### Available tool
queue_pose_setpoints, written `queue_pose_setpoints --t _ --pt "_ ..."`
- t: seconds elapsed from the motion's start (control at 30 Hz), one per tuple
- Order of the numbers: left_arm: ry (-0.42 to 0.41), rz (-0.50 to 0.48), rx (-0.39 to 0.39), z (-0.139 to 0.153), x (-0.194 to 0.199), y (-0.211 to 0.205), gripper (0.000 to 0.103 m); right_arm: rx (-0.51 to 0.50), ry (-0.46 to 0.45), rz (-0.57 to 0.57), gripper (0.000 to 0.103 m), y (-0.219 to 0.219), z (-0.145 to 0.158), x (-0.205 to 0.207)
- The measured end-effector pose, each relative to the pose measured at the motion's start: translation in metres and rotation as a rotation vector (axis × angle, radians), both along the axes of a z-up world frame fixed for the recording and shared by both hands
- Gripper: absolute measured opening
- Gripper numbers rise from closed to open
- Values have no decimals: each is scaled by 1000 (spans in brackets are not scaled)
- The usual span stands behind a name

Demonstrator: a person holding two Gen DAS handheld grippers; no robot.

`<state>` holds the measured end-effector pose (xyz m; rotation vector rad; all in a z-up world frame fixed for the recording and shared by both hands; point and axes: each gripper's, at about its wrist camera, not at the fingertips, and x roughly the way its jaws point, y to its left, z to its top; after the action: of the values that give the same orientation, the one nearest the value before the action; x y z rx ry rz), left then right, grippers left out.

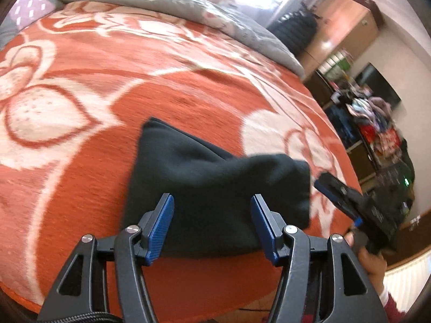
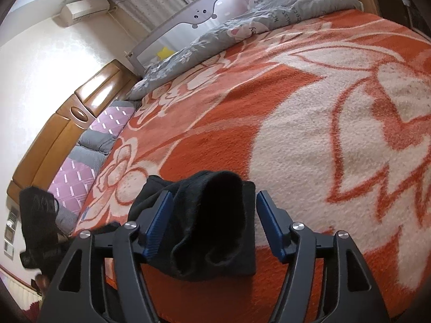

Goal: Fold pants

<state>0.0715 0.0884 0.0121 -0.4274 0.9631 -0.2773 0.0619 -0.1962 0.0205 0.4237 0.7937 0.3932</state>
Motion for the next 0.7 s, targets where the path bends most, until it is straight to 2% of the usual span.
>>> queue_pose_setpoints --t 0.27,0.5,0.6,0.7 --pt "20 32 72 -8 31 12 63 -97 12 4 70 23 -4 0" --pt "55 27 100 -19 62 8 63 -103 49 7 70 29 -16 5" --pt "84 22 143 -28 75 4 63 -105 67 5 70 30 -21 9" --pt "109 29 175 -37 82 3 58 -105 73 9 71 31 -25 10"
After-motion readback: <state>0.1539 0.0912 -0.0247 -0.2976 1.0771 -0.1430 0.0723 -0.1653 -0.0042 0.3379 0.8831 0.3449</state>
